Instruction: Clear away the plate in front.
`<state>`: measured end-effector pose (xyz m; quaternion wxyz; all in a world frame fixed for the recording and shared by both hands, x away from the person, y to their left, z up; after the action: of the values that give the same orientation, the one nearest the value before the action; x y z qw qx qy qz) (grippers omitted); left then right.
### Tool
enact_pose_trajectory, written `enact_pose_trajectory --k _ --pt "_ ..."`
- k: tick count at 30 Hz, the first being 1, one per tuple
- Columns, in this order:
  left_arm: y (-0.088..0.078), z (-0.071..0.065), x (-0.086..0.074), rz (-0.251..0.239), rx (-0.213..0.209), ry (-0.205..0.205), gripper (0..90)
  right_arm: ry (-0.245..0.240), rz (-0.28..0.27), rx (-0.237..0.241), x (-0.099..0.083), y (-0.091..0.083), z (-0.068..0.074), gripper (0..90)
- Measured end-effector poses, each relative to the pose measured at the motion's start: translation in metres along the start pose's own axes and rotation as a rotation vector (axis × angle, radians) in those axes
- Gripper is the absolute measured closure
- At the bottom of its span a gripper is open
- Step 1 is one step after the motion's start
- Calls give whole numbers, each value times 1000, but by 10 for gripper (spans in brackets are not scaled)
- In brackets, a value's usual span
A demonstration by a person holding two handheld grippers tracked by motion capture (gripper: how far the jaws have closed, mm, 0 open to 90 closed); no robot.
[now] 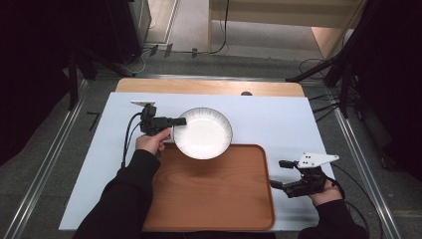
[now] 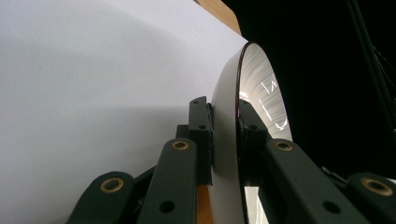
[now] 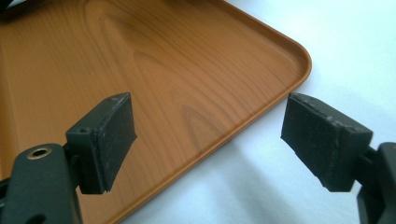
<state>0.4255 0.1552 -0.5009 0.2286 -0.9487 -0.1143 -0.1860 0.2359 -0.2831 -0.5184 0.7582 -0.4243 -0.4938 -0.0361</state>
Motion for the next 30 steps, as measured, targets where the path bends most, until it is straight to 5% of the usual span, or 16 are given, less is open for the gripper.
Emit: enact_pose_trajectory --k 30 --pt "-30 2 -31 20 -23 3 786 -10 4 0 -1 -2 1 185"
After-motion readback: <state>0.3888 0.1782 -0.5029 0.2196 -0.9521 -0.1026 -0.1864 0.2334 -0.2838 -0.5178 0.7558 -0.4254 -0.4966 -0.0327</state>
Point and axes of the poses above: each handheld gripper's, and its own axes: y roughly forward along the jaws, x roughly out of its top, z roughly to its left, the point moved 2 cm from there along y, roughly forward along the jaws, and after that the axes turned 3 degrees about -x, right-handed, at the moved point
